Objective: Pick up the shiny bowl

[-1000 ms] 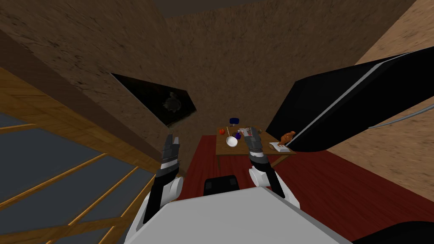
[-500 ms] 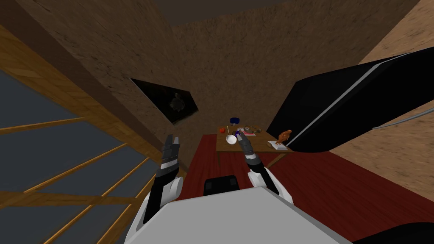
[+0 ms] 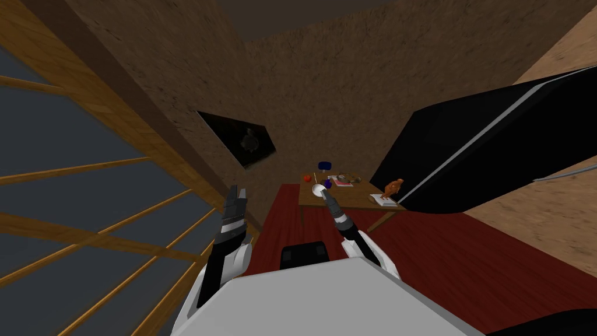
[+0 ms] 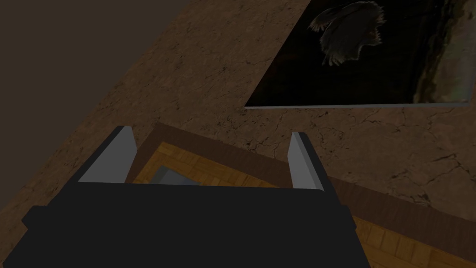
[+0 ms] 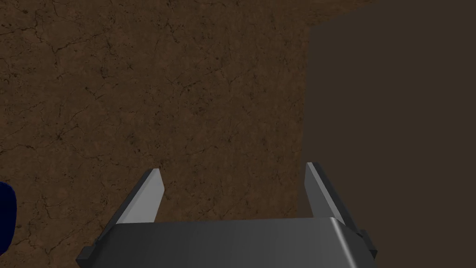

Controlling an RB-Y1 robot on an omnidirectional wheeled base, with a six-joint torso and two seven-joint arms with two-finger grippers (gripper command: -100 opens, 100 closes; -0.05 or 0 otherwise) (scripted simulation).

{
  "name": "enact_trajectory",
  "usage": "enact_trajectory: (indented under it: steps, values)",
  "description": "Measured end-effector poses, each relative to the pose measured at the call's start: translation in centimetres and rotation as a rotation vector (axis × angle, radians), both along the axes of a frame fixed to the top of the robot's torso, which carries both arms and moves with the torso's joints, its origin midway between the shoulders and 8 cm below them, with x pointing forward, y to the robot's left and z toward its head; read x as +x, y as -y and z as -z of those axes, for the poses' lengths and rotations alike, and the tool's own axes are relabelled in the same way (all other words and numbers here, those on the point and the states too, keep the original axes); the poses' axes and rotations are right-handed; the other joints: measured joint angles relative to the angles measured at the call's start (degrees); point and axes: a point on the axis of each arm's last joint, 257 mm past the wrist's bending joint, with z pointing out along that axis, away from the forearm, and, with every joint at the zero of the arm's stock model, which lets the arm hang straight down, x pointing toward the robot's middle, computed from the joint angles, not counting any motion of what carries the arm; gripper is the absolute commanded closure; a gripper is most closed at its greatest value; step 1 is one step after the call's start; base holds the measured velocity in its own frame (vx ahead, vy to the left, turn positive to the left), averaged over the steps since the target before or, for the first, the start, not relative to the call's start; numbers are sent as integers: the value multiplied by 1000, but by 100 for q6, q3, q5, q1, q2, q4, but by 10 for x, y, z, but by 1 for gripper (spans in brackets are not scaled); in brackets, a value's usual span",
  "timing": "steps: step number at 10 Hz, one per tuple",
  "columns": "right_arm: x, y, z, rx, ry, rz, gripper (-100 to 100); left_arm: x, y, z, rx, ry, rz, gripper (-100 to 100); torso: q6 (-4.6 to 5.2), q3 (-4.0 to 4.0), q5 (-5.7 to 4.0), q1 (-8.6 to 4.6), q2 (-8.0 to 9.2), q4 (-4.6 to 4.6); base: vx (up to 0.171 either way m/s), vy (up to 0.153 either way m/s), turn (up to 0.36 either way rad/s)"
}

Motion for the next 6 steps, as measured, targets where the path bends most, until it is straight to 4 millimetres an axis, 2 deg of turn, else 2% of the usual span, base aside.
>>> enact_trajectory:
  steps: [3,6]
  values:
    - [0,-14,38,-69,-63,-43,-100,0,0,0,0,0,0,0,2,-7,1,4,-13,-2,-37,9,54]
    - [4,-18,69,-127,-112,-76,-100,0,0,0,0,0,0,0,1,-10,1,2,-18,-3,-43,8,113]
